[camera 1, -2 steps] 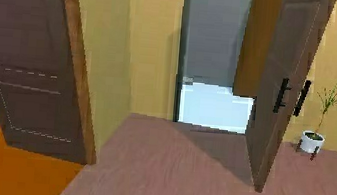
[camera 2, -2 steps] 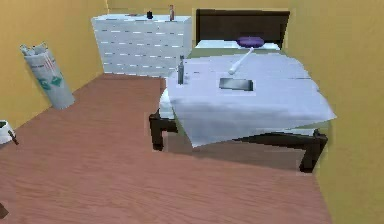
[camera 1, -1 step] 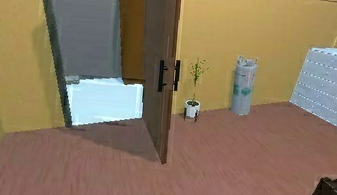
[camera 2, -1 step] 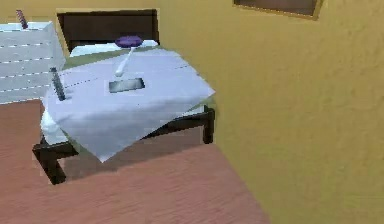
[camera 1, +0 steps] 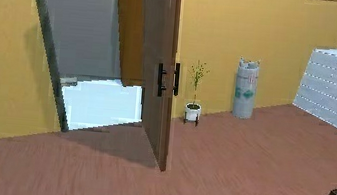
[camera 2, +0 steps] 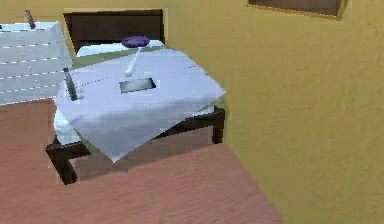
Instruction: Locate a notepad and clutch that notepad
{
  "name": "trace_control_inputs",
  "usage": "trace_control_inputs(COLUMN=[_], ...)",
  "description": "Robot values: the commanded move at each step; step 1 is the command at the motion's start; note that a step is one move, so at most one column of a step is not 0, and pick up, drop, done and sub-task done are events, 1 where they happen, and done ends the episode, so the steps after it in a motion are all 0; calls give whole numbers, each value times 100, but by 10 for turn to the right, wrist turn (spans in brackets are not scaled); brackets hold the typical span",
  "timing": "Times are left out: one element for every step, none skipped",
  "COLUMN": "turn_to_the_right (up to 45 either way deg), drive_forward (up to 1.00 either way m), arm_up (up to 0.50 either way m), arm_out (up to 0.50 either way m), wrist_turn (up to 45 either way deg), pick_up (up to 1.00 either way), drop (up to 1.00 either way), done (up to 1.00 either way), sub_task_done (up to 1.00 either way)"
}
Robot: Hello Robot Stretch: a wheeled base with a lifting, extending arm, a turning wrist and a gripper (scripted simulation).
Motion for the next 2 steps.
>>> trace_control_inputs(turn_to_the_right=[450,330], drive_forward=[0,0], arm_up=[0,0], arm_out=[0,0], wrist_turn=[0,0], pick_up=[0,0], drop=[0,0], done=[0,0], sub_task_done=[0,0])
